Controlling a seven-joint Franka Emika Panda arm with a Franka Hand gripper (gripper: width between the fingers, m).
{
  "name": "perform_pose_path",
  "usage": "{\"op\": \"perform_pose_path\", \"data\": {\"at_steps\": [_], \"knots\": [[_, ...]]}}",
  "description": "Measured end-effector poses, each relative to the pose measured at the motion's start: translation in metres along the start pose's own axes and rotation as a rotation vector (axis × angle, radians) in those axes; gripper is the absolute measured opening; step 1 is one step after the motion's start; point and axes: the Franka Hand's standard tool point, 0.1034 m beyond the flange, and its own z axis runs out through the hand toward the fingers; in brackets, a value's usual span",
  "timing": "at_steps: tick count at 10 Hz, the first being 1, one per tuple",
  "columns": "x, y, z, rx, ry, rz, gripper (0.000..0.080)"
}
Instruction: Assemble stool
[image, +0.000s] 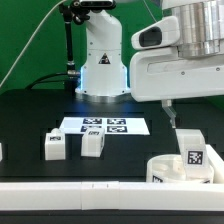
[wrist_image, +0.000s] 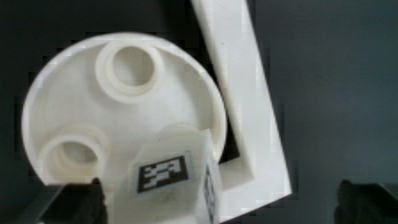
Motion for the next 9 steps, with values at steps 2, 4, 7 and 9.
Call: {"op": "perform_pose_path", "data": {"at_steps": [2, 4, 7, 9], "knots": [[0.003, 0.001, -0.005, -0.052, -0.009, -0.308, 0.0649], [0.01, 0.0, -0.013, -0.084, -0.017, -0.554, 0.0649], [0.012, 0.002, -0.013, -0.086, -0.024, -0.739, 0.0649], [0.013, 0.004, -0.012, -0.091, -0.032, -0.898, 0.0649]]}}
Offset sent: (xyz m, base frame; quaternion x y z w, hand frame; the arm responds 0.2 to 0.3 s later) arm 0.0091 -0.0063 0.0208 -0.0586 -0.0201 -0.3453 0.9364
